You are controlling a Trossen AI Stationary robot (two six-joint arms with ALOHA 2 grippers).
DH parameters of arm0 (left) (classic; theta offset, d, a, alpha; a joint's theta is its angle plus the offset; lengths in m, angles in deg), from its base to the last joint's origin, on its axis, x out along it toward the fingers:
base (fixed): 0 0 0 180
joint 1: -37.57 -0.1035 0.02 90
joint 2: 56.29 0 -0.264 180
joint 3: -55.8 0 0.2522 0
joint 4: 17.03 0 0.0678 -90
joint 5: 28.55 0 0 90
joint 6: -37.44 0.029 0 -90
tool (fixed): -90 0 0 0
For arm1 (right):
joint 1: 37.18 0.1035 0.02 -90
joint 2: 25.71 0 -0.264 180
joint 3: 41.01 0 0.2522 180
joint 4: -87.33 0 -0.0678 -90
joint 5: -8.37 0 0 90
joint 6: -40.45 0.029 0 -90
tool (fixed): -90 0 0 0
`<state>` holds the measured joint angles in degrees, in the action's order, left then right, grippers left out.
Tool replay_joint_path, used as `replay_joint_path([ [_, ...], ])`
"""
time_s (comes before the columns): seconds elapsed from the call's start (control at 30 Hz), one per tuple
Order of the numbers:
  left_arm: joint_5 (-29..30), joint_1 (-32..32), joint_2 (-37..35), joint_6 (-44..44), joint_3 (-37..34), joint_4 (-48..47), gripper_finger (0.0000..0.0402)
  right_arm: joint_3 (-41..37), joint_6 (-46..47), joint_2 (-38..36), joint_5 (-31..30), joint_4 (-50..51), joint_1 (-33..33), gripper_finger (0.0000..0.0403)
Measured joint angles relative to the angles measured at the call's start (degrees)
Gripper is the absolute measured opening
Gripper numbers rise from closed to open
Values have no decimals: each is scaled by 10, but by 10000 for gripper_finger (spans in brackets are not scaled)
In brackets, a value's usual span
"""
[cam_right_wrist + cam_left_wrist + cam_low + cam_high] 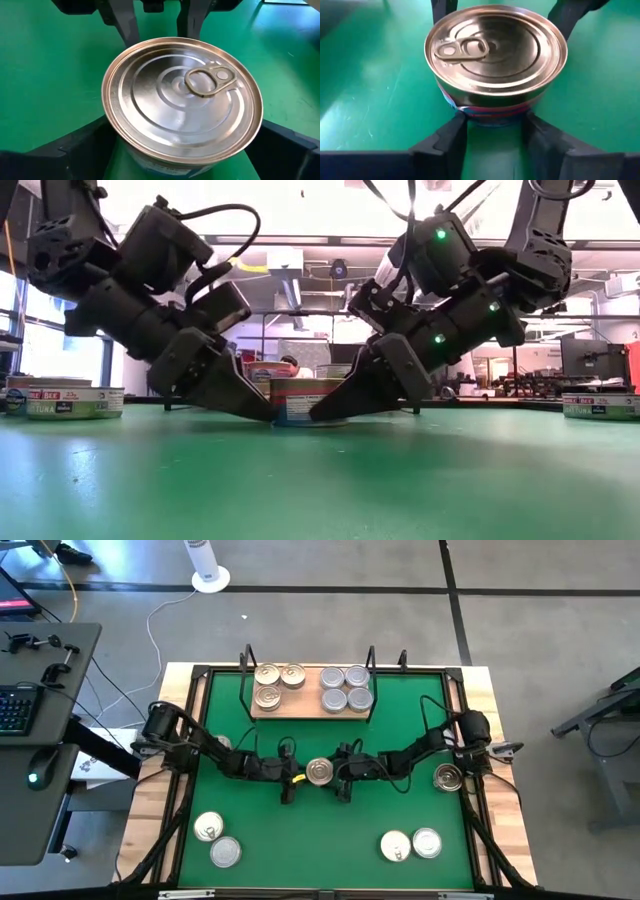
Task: Stack canned seafood by type on shelf
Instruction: Put the blue/pink tuna can on the shelf and align with the other blue/pink tuna can
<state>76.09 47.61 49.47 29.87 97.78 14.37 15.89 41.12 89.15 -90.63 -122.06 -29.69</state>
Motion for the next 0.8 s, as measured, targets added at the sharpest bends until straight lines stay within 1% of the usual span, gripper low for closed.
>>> replay_joint_path([
  [0.13, -6, 0, 0, 0, 0, -2, 129, 0, 7, 0, -3, -4, 5, 366],
  [0.2, -8, 1, -3, -4, 0, -9, 122, 0, 11, 1, -16, -6, 11, 352],
  [0.27, -8, 4, -15, -13, -1, -29, 120, 0, 18, 1, -21, -8, 16, 348],
  [0.4, 15, 19, -60, -43, 2, -121, 119, 4, 35, 2, -37, -15, 28, 345],
  [0.53, 31, 34, -110, -87, 0, -234, 118, 4, 44, 1, -45, -12, 39, 339],
  [0.6, 35, 44, -137, -110, 0, -283, 118, 4, 49, -1, -51, -11, 41, 330],
  [0.63, 40, 49, -149, -121, 0, -304, 118, 4, 49, -1, -58, -10, 42, 319],
  [0.73, 62, 65, -172, -138, -1, -334, 119, 5, 50, -10, -69, 7, 43, 300],
  [0.8, 68, 74, -178, -138, -2, -318, 119, 5, 50, -18, -69, 20, 43, 291],
])
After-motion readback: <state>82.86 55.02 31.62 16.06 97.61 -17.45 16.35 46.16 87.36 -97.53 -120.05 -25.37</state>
